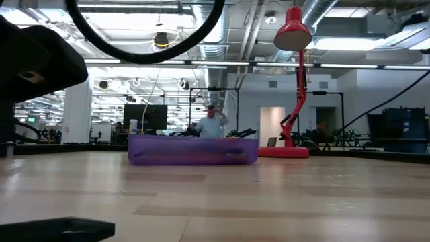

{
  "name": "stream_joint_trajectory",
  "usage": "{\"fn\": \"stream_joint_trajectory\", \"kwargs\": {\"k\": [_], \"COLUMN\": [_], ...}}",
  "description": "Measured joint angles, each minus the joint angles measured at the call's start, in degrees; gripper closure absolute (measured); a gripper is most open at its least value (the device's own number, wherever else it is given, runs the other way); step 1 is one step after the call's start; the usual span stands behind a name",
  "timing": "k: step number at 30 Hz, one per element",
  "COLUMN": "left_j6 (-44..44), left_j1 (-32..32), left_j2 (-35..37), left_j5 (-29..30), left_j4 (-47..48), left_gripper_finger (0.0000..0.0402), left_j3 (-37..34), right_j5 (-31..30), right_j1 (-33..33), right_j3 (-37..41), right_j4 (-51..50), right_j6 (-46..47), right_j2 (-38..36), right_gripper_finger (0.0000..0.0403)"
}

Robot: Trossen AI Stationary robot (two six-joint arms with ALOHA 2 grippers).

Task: Pick & place school supplies into a supply box
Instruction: Put the black pen into the purple supply box

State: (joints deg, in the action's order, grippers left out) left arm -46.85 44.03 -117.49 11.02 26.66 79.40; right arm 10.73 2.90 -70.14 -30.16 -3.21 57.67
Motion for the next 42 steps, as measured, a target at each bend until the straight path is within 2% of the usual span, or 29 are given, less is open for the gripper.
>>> {"fn": "stream_joint_trajectory", "kwargs": {"k": [9,17,23,31,35,42], "left_j6": [-3.28,-3.11,-2.16,-3.9,-5.31,-4.19], "left_j1": [0.29,0.69,0.96,1.18,1.38,1.31], "left_j2": [0.0,-0.57,-1.87,-3.98,-3.87,-3.89], "left_j5": [-0.67,-0.46,0.03,-0.28,3.34,5.55], "left_j4": [-4.29,-5.59,-5.86,-0.91,6.89,10.73], "left_gripper_finger": [0.0262,0.0225,0.0216,0.0233,0.025,0.0284], "left_j3": [0.0,0.0,-0.04,0.47,0.5,0.42], "right_j5": [0.59,1.43,1.45,1.39,1.41,2.75], "right_j1": [0.07,0.07,0.07,-0.04,-0.04,0.77], "right_j3": [5.03,5.09,5.11,5.11,5.11,5.22], "right_j4": [3.56,3.67,3.68,4.38,4.54,6.12], "right_j6": [2.44,2.78,2.81,3.31,3.7,2.76], "right_j2": [-1.83,-1.48,-1.46,-1.43,-1.44,-0.43], "right_gripper_finger": [0.0269,0.0269,0.0269,0.0269,0.0269,0.0269]}}
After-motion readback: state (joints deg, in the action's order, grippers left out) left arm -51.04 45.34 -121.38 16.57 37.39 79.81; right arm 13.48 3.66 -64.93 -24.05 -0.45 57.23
